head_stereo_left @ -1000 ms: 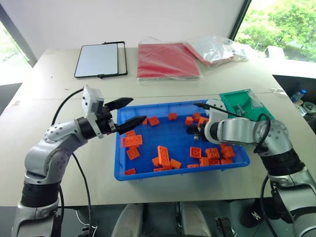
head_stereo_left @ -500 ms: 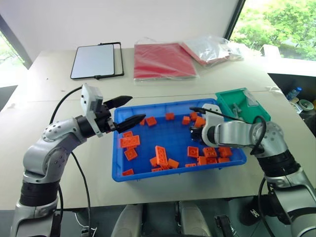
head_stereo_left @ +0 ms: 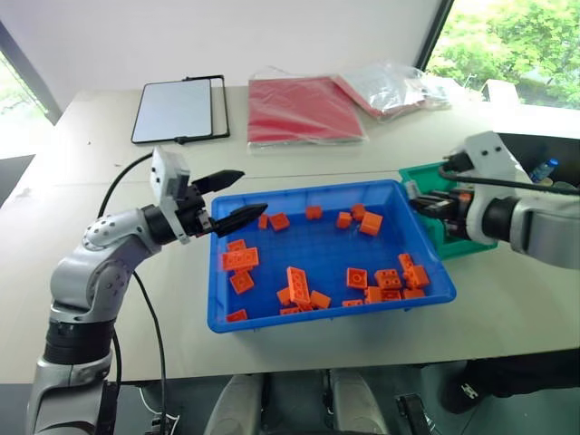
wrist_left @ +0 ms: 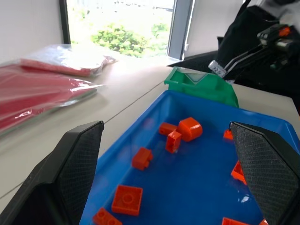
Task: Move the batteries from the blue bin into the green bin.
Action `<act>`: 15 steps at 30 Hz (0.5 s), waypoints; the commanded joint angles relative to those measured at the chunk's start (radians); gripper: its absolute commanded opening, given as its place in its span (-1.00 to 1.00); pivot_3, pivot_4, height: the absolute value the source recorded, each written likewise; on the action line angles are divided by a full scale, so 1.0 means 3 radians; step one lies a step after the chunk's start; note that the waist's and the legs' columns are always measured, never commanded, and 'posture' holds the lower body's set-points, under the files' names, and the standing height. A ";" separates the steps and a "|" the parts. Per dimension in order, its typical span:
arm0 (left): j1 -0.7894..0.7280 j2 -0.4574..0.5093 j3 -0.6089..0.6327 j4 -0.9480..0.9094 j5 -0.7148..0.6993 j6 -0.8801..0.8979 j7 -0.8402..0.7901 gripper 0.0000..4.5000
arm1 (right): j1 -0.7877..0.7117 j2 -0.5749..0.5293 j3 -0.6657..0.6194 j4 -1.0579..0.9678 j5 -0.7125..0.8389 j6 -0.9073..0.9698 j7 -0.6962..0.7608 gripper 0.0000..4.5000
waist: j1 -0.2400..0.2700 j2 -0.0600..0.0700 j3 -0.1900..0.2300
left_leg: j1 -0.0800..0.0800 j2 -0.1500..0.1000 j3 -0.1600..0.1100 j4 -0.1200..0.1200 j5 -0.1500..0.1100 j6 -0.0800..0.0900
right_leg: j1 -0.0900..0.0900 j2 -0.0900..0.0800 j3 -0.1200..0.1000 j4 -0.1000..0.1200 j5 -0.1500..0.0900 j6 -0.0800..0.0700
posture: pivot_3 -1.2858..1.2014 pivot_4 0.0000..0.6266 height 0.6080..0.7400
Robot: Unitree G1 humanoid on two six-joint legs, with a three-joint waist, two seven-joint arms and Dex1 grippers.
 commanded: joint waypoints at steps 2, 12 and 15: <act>-0.0146 -0.0042 -0.0063 0.0047 0.0044 -0.0074 -0.0062 1.00 | 0.0227 0.0048 -0.0143 0.0101 -0.0965 -0.0378 0.0421 -0.93 | -0.0008 0.0001 0.0000 | -0.0001 0.0000 0.0002 0.0000 0.0000 0.0000 | -0.0002 0.0000 0.0002 0.0001 0.0000 0.0001 | 0.03 -0.52 0.87; -0.0221 -0.0013 -0.0049 0.0106 0.0053 -0.0032 -0.0155 1.00 | 0.0601 0.0349 -0.0252 0.0227 -0.2319 -0.0998 0.1068 0.34 | 0.0001 0.0001 0.0000 | -0.0007 -0.0002 0.0002 0.0001 0.0000 0.0000 | -0.0009 0.0000 0.0003 0.0004 0.0007 0.0013 | 0.03 -0.52 0.87; -0.0193 0.0087 0.0033 0.0086 0.0009 0.0034 -0.0195 1.00 | 0.0868 0.0276 -0.0628 0.0092 -0.2368 -0.1318 0.1824 0.34 | 0.0001 0.0002 0.0001 | -0.0008 -0.0003 0.0002 0.0001 0.0000 0.0000 | -0.0009 0.0000 0.0003 0.0004 0.0009 0.0016 | 0.03 -0.52 0.87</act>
